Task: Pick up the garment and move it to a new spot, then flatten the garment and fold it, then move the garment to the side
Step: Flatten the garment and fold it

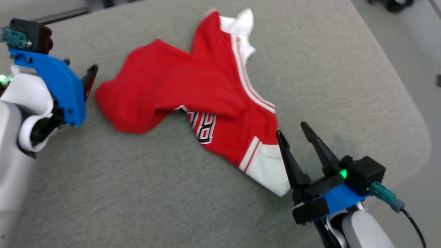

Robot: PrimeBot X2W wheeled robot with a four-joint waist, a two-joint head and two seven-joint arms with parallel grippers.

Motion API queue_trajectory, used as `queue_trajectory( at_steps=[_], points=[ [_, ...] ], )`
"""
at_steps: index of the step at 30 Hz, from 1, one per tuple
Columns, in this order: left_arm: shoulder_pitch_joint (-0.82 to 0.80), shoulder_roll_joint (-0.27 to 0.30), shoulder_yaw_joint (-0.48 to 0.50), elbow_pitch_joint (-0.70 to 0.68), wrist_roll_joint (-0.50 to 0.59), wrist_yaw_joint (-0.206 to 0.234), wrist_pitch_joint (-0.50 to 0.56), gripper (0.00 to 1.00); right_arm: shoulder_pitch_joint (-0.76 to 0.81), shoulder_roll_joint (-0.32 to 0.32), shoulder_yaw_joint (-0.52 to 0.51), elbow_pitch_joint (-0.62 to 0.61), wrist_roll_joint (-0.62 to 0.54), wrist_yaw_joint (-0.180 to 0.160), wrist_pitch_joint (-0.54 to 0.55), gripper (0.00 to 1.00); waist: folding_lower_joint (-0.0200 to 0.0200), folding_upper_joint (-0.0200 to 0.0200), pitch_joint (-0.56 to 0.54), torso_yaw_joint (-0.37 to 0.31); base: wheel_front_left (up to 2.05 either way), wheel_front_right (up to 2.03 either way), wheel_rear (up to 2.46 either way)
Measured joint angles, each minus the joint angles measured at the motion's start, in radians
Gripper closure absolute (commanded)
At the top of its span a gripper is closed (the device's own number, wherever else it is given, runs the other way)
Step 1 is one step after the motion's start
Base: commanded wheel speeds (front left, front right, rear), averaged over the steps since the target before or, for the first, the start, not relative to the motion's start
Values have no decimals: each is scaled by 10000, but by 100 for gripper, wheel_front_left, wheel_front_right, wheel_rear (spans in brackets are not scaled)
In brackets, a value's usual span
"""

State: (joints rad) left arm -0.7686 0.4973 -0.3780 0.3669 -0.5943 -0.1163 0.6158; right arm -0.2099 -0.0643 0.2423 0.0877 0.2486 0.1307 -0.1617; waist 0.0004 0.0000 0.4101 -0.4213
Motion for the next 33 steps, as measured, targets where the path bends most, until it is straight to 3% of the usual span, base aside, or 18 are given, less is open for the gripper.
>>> queue_trajectory(
  at_steps=[4, 10, 19, 28, 29, 31, 33],
  points=[
    [-127, 876, -387, -245, -414, -79, 1371, 0, -187, 92, 391, 474, 399, 0, -441, 0, 0, 0, 424, -807, 0, 0, 0],
    [-234, 1674, -587, -683, -750, -94, 2261, 0, -348, 127, 754, 886, 966, 0, -809, 0, -1, 0, 842, -1631, 0, 0, 0],
    [-1199, 1110, -391, -865, -1200, 276, 2623, 0, -327, 130, 635, 989, 1170, 0, -984, 0, -3, 0, 1079, -1691, 0, 0, 0],
    [-1340, 669, -800, -115, -1087, 280, 2612, 0, -305, 132, 420, 410, 1241, 0, -1003, 0, -3, 0, 1439, -1692, 0, 0, 0],
    [-1379, 696, -897, -77, -1018, 270, 2658, 3, -284, 132, 401, 364, 1239, 0, -1003, 0, -4, 0, 1458, -1685, 0, 0, 0],
    [-1409, 717, -943, -29, -1041, 209, 2805, 100, -241, 132, 368, 316, 1235, 0, -1005, 0, -4, 0, 1472, -1672, 0, 0, 0],
    [-1405, 796, -918, -17, -1206, 180, 2859, 100, -235, 130, 410, 322, 1233, 0, -1007, 0, -4, 0, 1452, -1657, 0, 0, 0]
  ],
)
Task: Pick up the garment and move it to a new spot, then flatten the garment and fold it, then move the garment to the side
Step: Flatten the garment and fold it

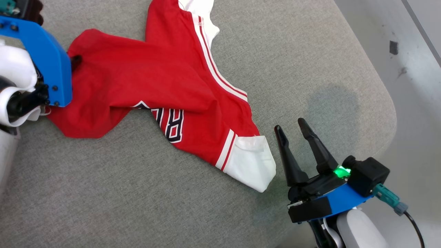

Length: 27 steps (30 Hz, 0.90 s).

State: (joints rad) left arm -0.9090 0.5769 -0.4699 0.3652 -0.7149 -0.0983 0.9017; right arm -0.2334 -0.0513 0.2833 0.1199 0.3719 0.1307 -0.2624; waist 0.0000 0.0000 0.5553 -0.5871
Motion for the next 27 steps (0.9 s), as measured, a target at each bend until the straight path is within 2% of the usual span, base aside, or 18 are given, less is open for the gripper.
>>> queue_trajectory(
  at_steps=[3, 7, 13, 14, 15, 16, 17, 22, 27],
  points=[
    [217, 157, 100, -157, -194, -77, -265, 100, -108, 2, 247, 182, -6, 0, 0, 0, 0, 0, -119, 17, 0, 0, 0],
    [715, 151, 441, -830, -585, -148, -1306, 100, -385, 4, 414, 581, -144, 0, -2, 0, 1, 0, -456, 171, 0, 0, 0],
    [1634, -186, 702, -2646, -1346, -259, -3632, 100, -489, 12, -401, 932, -924, 0, 0, 0, 0, 0, -1303, 1563, 0, 0, 0],
    [2099, -282, 640, -3348, -1509, -263, -4370, 100, -447, -31, -706, 936, -1118, 0, 63, 0, -1, 0, -1608, 2040, 0, 0, 0],
    [2099, -282, 640, -3348, -1509, -263, -4370, 100, -447, -31, -706, 936, -1118, 0, 63, 0, -1, 0, -1608, 2040, 0, 0, 0],
    [2775, -291, 481, -4006, -1569, -270, -5072, 100, -342, -96, -949, 844, -1300, 0, 211, 0, -1, 0, -1896, 2476, 0, 0, 0],
    [2775, -291, 481, -4006, -1569, -270, -5072, 100, -342, -96, -949, 844, -1300, 0, 211, 0, -1, 0, -1896, 2476, 0, 0, 0],
    [5044, -209, 291, -4945, -1595, -272, -6543, 100, 148, -253, -1530, 395, -1574, 0, 719, 0, -2, 0, -2624, 3459, 0, 0, 0],
    [6974, -42, 25, -4803, -1068, -35, -7478, 100, 653, -385, -1962, -180, -1733, 0, 1262, 0, -2, 0, -3193, 4225, 0, 0, 0]
  ],
)
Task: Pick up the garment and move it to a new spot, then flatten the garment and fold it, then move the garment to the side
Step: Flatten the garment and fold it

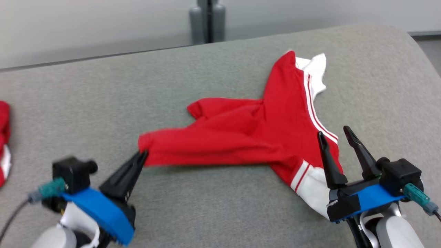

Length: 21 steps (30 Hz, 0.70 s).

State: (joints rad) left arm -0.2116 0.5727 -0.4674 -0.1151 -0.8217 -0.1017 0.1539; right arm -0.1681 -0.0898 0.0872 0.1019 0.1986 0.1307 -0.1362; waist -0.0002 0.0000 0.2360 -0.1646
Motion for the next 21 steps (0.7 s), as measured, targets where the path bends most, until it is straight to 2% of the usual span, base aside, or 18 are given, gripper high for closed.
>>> queue_trajectory(
  at_steps=[3, 4, 5, 6, 9, 15, 17, 21],
  points=[
    [709, 148, -244, 345, 604, 244, -403, 100, 235, -29, -176, -364, -84, 0, 316, 0, -1, 0, -230, 336, 0, 0, 0],
    [844, 190, -366, 483, 878, 303, -510, 71, 314, -38, -226, -489, -123, 0, 418, 0, -1, 0, -276, 427, 0, 0, 0],
    [917, 215, -493, 648, 1147, 318, -610, 16, 373, -59, -278, -575, -132, 0, 500, 0, 0, 0, -322, 521, 0, 0, 0],
    [973, 230, -612, 803, 1338, 341, -688, 0, 426, -84, -316, -667, -134, 0, 593, 0, 0, 0, -359, 605, 0, 0, 0],
    [1097, 236, -953, 1260, 1801, 353, -834, 0, 565, -123, -493, -913, -148, 0, 819, 0, 0, 0, -462, 836, 0, 0, 0],
    [1306, -6, -430, 1814, 1745, 1005, -1668, 0, 800, -176, -767, -1258, -153, 0, 1139, 0, 1, 0, -714, 1092, 0, 0, 0],
    [1186, -384, -42, 1921, 1442, 1195, -2121, 0, 908, -142, -834, -1365, -165, 0, 1260, 0, 1, 0, -765, 1132, 0, 0, 0],
    [567, -763, -67, 2242, 1379, 1231, -2067, 0, 957, -88, -813, -1438, -163, 0, 1356, 0, 1, 0, -771, 1114, 0, 0, 0]
  ],
)
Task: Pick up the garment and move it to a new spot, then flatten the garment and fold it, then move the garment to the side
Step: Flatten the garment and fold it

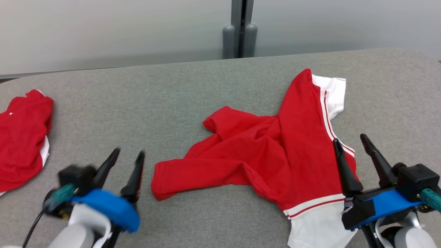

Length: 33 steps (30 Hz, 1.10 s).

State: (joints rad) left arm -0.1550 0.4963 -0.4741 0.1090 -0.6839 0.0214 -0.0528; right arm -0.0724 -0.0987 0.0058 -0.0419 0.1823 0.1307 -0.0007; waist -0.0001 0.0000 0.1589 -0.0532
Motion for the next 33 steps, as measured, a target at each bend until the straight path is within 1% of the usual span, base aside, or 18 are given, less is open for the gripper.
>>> queue_trajectory(
  at_steps=[3, 7, 9, 11, 14, 17, 24, 25, 26, 27, 28, 29, 32, 33],
  points=[
    [-1004, -500, -370, 449, 98, -44, 546, 0, 1, 61, 150, -23, 8, 0, 58, 0, 0, 0, 53, -144, 0, 0, 0],
    [-2295, -1267, -988, 1452, 84, -138, 1793, 0, -19, 109, 313, -6, 59, 0, 71, 0, 0, 0, 223, -471, 0, 0, 0],
    [-2828, -1538, -1254, 2021, 59, -205, 2426, 0, -69, 125, 418, 42, 146, 0, 23, 0, 1, 0, 370, -659, 0, 0, 0],
    [-3194, -1593, -1551, 2589, 217, -167, 3043, 0, -111, 144, 500, 94, 188, 0, -25, 0, 2, 0, 529, -847, 0, 0, 0],
    [-3752, -1499, -1927, 3281, 742, -29, 3626, 0, -262, 194, 554, 196, 232, 0, -117, 0, 2, 0, 777, -1053, 0, 0, 0],
    [-4079, -1467, -2236, 3856, 963, 46, 4389, 0, -282, 228, 573, 276, 270, 0, -201, 0, 3, 0, 1017, -1173, 0, 0, 0],
    [-4636, -1649, -2535, 4050, 736, -259, 5501, 0, -441, 263, 499, 384, 286, 0, -359, 0, 2, 0, 1277, -1139, 0, 0, 0],
    [-4684, -1666, -2573, 4059, 719, -337, 5655, 28, -443, 267, 518, 401, 284, 0, -359, 0, 2, 0, 1293, -1121, 0, 0, 0],
    [-4699, -1705, -2571, 4059, 631, -403, 5743, 51, -456, 270, 541, 416, 284, 0, -359, 0, 2, 0, 1307, -1106, 0, 0, 0],
    [-4701, -1781, -2566, 4046, 504, -449, 5799, 62, -487, 272, 558, 420, 284, 0, -359, 0, 2, 0, 1318, -1092, 0, 0, 0],
    [-4702, -1877, -2569, 4019, 403, -512, 5835, 69, -517, 276, 568, 422, 284, 0, -360, 0, 2, 0, 1323, -1073, 0, 0, 0],
    [-4702, -1956, -2604, 3979, 368, -573, 5850, 100, -529, 280, 570, 420, 284, 0, -364, 0, 2, 0, 1332, -1052, 0, 0, 0],
    [-4733, -2100, -2803, 3944, 439, -623, 5875, 100, -539, 286, 587, 453, 284, 0, -372, 0, 2, 0, 1345, -987, 0, 0, 0],
    [-4754, -2086, -2874, 3950, 600, -571, 5781, 100, -559, 290, 608, 462, 284, 0, -372, 0, 1, 0, 1347, -985, 0, 0, 0]
  ],
)
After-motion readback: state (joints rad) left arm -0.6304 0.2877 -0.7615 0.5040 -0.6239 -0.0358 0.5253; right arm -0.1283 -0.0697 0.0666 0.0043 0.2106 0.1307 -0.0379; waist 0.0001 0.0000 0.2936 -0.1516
